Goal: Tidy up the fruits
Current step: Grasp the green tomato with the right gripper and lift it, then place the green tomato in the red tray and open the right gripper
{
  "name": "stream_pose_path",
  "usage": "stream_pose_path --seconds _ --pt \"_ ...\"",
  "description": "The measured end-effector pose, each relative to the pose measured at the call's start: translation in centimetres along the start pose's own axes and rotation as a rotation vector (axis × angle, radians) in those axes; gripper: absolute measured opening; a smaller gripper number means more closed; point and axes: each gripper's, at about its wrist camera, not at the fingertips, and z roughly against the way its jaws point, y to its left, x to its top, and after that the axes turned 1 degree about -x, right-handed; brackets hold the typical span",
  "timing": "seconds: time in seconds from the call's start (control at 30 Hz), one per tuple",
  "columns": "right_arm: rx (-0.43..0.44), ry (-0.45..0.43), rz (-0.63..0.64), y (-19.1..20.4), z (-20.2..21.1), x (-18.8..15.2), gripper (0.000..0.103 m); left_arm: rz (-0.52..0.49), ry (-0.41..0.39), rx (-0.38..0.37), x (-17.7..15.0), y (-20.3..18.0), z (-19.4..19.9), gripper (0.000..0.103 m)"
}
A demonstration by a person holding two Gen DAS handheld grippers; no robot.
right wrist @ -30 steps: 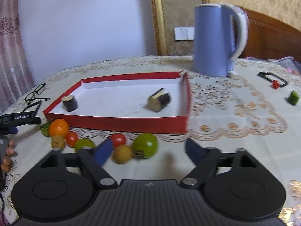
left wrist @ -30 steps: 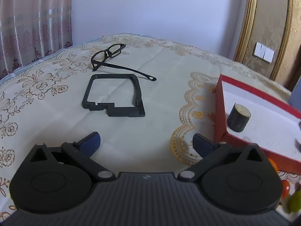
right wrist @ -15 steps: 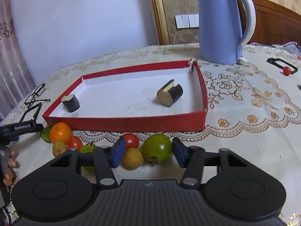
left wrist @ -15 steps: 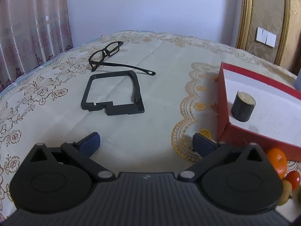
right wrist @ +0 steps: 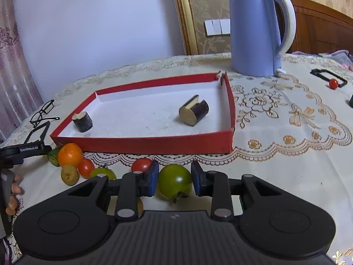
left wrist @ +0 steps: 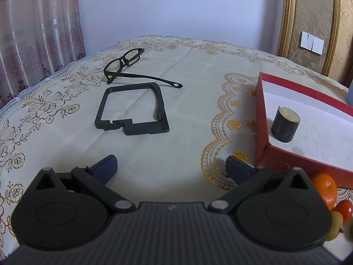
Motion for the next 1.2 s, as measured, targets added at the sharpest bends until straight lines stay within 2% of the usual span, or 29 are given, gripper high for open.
stream_pose_path --seconds 0.2,0.33,0.53,0.8,0.87,0.93,1.0,1.1,1.2 --pt "-0.007 -0.078 0.030 0.4 1.5 1.6 0.031 0.000 0.000 0.000 0.0 0.0 0.0 0.103" --pt "-0.016 -0.102 0.071 1.2 0.2 3.6 0.031 0.000 0.000 0.000 0.0 0.0 0.0 0.103" --pt "-0.047 -0.077 0.171 3.7 -4.7 5.9 0.031 0.000 0.000 0.000 0.0 0.0 0.0 0.103" --pt "-0.046 0.012 0.218 5.7 -9.5 5.6 0.032 0.000 0.000 0.000 0.0 0.0 0.0 0.103" --pt "-0.048 -0.009 0.222 5.6 -9.5 5.4 0.033 0.000 0.000 0.000 0.0 0.0 0.0 0.103" --pt "-0.022 -0.011 0.218 5.3 -9.1 5.4 0.045 0.000 0.000 0.000 0.0 0.0 0.0 0.103" --pt "-0.023 -0.044 0.200 4.9 -7.8 5.4 0.071 0.000 0.000 0.000 0.0 0.0 0.0 0.103" --pt "-0.039 -0.153 0.176 3.7 -4.3 5.0 0.074 0.000 0.000 0.000 0.0 0.0 0.0 0.103" --pt "-0.122 -0.214 0.182 1.8 -1.1 4.0 0.074 0.000 0.000 0.000 0.0 0.0 0.0 0.103"
